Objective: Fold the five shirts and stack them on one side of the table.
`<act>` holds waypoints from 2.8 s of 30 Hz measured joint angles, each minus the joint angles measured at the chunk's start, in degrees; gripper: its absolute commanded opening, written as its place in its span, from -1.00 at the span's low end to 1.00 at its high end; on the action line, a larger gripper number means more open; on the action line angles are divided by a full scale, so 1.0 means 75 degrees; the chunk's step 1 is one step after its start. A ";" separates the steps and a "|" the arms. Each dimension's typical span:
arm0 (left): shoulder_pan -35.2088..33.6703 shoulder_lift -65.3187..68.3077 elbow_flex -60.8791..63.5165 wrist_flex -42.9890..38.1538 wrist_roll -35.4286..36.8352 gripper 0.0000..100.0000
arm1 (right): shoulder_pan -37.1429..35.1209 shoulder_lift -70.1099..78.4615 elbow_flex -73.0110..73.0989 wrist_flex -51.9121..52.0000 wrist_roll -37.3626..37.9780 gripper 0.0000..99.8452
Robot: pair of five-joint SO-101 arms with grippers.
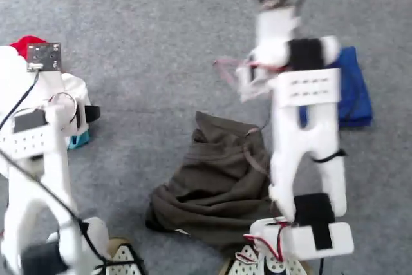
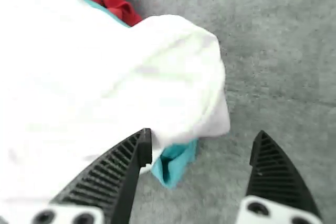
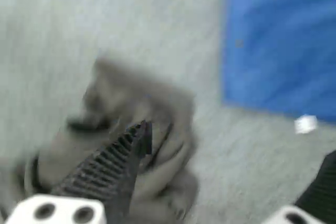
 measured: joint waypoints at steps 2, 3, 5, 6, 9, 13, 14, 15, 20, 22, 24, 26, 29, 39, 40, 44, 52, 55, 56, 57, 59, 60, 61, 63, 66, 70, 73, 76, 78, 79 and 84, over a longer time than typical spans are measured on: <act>-0.0129 0.1067 -0.0234 -0.0516 0.0023 -0.52 | -0.0293 -0.0141 0.0774 -0.0199 0.0000 -0.05; -0.0246 0.1629 -0.0481 -0.0715 0.0070 -0.57 | -0.0363 -0.0164 0.0996 -0.0305 0.0000 -0.05; -0.0633 0.2731 -0.1160 -0.1032 0.0152 -0.67 | -0.0399 -0.0188 0.1254 -0.0434 0.0000 -0.05; -0.0867 0.3247 -0.1582 -0.1114 0.0176 -0.70 | -0.0387 -0.0199 0.1313 -0.0457 0.0000 -0.05; -0.1559 0.4853 -0.2989 -0.1196 0.0211 -0.77 | -0.0375 -0.0211 0.1336 -0.0422 0.0000 -0.05; -0.2415 0.6646 -0.5111 -0.1184 0.0223 -0.79 | -0.0399 -0.0211 0.1700 -0.0234 0.0000 -0.05; -0.2602 0.7010 -0.5673 -0.1125 0.0223 -0.79 | -0.0399 -0.0211 0.1829 -0.0211 0.0000 -0.05; -0.2778 0.7314 -0.6236 -0.0938 0.0223 -0.79 | -0.0399 -0.0211 0.1981 -0.0199 0.0000 -0.05; -0.3376 0.7924 -0.8920 0.0645 0.0574 -0.79 | -0.0621 -0.0211 0.2684 -0.0199 0.0000 -0.05; -0.3446 0.7936 -0.9952 0.1325 0.0891 -0.79 | -0.0903 -0.0211 0.2895 -0.0199 0.0000 -0.05; -0.3434 0.7936 -1.0854 0.1993 0.1090 -0.79 | -0.1242 -0.0211 0.3106 -0.0305 0.0000 -0.05; -0.3270 0.7936 -1.1487 0.2696 0.1102 -0.79 | -0.1536 -0.0211 0.3388 -0.0668 -0.0082 -0.05; -0.2884 0.7936 -1.1979 0.3669 0.1114 -0.79 | -0.1723 -0.0164 0.3997 -0.1407 -0.0316 -0.05; -0.2368 0.7936 -1.3339 0.6388 0.1114 -0.79 | -0.1793 0.1829 0.4255 -0.2544 -0.0844 -0.83; -0.2368 0.7936 -1.3480 0.6529 0.1090 -0.79 | -0.1793 0.1911 0.4138 -0.2544 -0.0856 -0.97; -0.2614 0.7936 -1.3703 0.6693 0.0762 -0.79 | -0.1793 0.2028 0.3388 -0.2110 -0.0867 -0.94; -0.3645 0.7936 -1.3714 0.6705 0.0281 -0.79 | -0.2626 0.2028 0.0762 -0.0152 -0.0879 -0.97; -0.3892 0.7936 -1.3714 0.6705 0.0152 -0.79 | -0.3294 0.2063 -0.0504 0.0000 -0.0903 -0.97; -0.3974 0.7936 -1.3714 0.6705 0.0117 -0.79 | -0.3505 0.2063 -0.0914 0.0000 -0.0903 -0.97; -0.4044 0.7936 -1.3714 0.6705 0.0094 -0.79 | -0.3716 0.2075 -0.1301 0.0000 -0.0903 -0.97; -0.4126 0.7936 -1.3714 0.6705 0.0082 -0.79 | -0.3997 0.2063 -0.1817 0.0035 -0.0903 -0.97; -0.4138 0.7936 -1.3714 0.6705 0.0082 -0.79 | -0.4009 0.2063 -0.1922 0.0035 -0.0903 -0.97; -0.4138 0.7936 -1.3714 0.6705 0.0082 -0.78 | -0.3997 0.2063 -0.1934 0.0059 -0.0903 -0.93; -0.4138 0.7936 -1.3714 0.6705 0.0082 -0.70 | -0.3880 0.2063 -0.1793 0.0059 -0.0903 -0.76; -0.4138 0.7936 -1.3714 0.6705 0.0270 -0.52 | -0.3739 0.1981 -0.1114 0.0059 -0.0903 -0.43; -0.4138 0.7502 -1.3632 0.6705 0.0738 -0.49 | -0.3716 0.1043 0.0270 0.0059 -0.0633 -0.33; -0.3985 0.6787 -1.3292 0.6705 0.0821 -0.48 | -0.3692 0.0047 0.1418 0.0059 -0.0445 -0.39; -0.3657 0.5990 -1.2589 0.6705 0.0797 -0.48 | -0.3727 -0.0750 0.2590 0.0059 -0.0399 -0.41; -0.3528 0.5451 -1.2038 0.6705 0.0797 -0.48 | -0.3821 -0.0961 0.3188 0.0059 -0.0399 -0.41; -0.3493 0.5193 -1.1686 0.6705 0.0797 -0.46 | -0.3903 -0.0973 0.3423 0.0059 -0.0399 -0.41; -0.3235 0.4185 -0.9858 0.6705 0.0797 -0.39 | -0.4431 -0.0832 0.4079 0.0059 -0.0117 -0.41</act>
